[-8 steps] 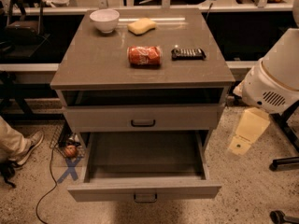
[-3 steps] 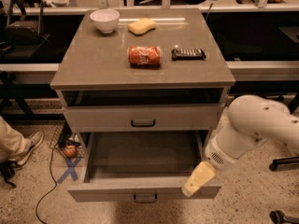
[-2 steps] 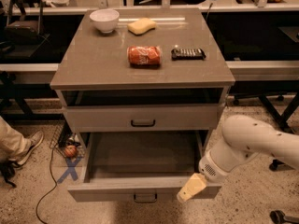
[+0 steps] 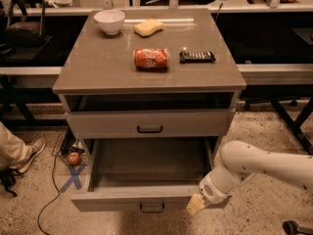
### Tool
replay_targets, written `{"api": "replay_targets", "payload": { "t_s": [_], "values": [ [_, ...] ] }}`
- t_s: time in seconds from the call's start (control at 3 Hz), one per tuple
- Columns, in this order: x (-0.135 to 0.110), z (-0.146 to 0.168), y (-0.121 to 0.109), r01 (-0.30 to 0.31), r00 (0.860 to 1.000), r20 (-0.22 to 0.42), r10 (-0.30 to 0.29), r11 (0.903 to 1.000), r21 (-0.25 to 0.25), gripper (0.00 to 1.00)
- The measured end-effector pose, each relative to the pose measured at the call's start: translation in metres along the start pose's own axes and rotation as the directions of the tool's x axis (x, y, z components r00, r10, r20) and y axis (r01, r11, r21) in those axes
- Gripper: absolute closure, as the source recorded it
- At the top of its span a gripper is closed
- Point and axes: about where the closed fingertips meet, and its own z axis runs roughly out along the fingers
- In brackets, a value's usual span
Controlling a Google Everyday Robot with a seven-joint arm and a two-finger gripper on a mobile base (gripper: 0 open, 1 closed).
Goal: Close middle drawer
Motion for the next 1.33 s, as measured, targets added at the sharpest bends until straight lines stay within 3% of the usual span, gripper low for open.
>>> {"api": "replay_targets", "payload": {
  "t_s": [0.33, 0.67, 1.0, 1.33],
  "values": [
    [0.005, 0.035, -0.014, -0.041, 0.998, -0.057, 0.041, 0.9991, 0.011, 0.88],
    [0.006, 0.058, -0.033, -0.075, 0.993, -0.083, 0.079, 0.9960, 0.049, 1.00],
    [0.001, 0.076, -0.060, -0.124, 0.989, -0.074, 0.131, 0.9875, 0.098, 1.00],
    [0.001, 0.076, -0.060, -0.124, 0.989, -0.074, 0.131, 0.9875, 0.098, 1.00]
  ]
}}
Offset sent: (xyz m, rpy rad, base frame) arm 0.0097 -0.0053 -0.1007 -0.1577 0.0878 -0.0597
